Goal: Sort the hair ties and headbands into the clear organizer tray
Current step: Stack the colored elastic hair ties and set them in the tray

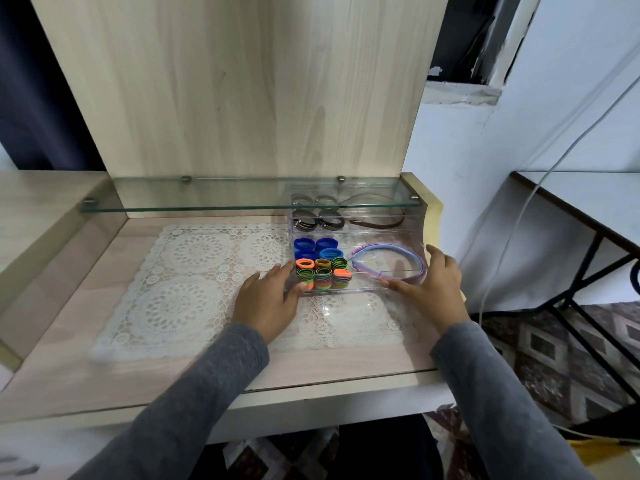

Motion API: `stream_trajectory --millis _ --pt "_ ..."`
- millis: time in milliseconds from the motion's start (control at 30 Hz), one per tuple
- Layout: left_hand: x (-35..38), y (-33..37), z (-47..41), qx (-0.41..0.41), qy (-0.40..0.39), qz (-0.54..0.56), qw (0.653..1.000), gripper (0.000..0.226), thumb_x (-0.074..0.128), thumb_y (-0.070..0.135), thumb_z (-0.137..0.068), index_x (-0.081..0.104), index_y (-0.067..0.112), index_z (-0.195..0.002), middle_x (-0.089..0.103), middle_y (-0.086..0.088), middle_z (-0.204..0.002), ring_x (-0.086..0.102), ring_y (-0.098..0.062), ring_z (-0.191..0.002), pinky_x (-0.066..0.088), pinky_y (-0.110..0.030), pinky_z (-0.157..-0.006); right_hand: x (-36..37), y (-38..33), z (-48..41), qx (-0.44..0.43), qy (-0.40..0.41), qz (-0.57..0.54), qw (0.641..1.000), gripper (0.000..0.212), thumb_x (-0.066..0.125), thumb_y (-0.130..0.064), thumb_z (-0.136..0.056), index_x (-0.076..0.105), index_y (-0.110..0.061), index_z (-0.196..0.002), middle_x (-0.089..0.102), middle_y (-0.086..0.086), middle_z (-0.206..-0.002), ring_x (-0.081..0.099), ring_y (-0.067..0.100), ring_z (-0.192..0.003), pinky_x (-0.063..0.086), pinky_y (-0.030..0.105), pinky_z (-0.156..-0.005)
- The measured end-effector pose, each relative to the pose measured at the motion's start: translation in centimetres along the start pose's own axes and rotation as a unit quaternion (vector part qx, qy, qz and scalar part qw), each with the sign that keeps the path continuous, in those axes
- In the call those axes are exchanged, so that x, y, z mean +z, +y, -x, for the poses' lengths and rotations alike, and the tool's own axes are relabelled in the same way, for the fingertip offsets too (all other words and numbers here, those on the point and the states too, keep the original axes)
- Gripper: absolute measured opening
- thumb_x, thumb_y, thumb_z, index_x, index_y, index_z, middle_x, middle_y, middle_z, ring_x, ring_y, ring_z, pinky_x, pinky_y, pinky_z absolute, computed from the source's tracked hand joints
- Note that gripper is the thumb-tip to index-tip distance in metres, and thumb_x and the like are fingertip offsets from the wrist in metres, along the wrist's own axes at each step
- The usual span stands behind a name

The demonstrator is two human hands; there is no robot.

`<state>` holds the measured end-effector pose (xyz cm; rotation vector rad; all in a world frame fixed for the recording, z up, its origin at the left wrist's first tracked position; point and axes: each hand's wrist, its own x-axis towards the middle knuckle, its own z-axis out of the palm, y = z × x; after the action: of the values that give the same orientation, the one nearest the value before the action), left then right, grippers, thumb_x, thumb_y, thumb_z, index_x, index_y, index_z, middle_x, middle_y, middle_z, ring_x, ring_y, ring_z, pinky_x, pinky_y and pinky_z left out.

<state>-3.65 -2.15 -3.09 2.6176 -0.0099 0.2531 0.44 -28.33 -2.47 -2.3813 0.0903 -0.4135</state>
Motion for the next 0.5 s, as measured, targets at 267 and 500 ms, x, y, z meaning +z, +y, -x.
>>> stream_trajectory --millis 267,500 --pt "0.04 -0.13 -0.35 0.005 0.010 0.010 1.000 0.052 0.044 0.044 -0.099 0.039 0.024 -0.147 0.060 0.000 -0.132 0.054 -0.024 -0.116 0.035 -0.038 -0.107 0.06 -0.20 -0.40 -0.006 0.002 0.002 1.000 0.105 0.084 -0.048 -0.061 0.032 -0.012 -0.144 0.036 0.014 -0.140 0.029 0.028 -0.131 0.029 0.039 -0.108" --pt "0.01 -0.40 -0.95 0.006 0.013 0.004 1.000 0.051 0.045 0.044 -0.098 0.040 0.027 -0.146 0.067 0.002 -0.113 0.059 -0.021 -0.097 0.043 -0.040 -0.097 0.43 -0.40 -0.73 -0.002 -0.004 0.003 1.000 0.107 0.083 -0.049 -0.061 0.029 -0.011 -0.145 0.034 0.014 -0.142 0.027 0.028 -0.133 0.028 0.039 -0.109"
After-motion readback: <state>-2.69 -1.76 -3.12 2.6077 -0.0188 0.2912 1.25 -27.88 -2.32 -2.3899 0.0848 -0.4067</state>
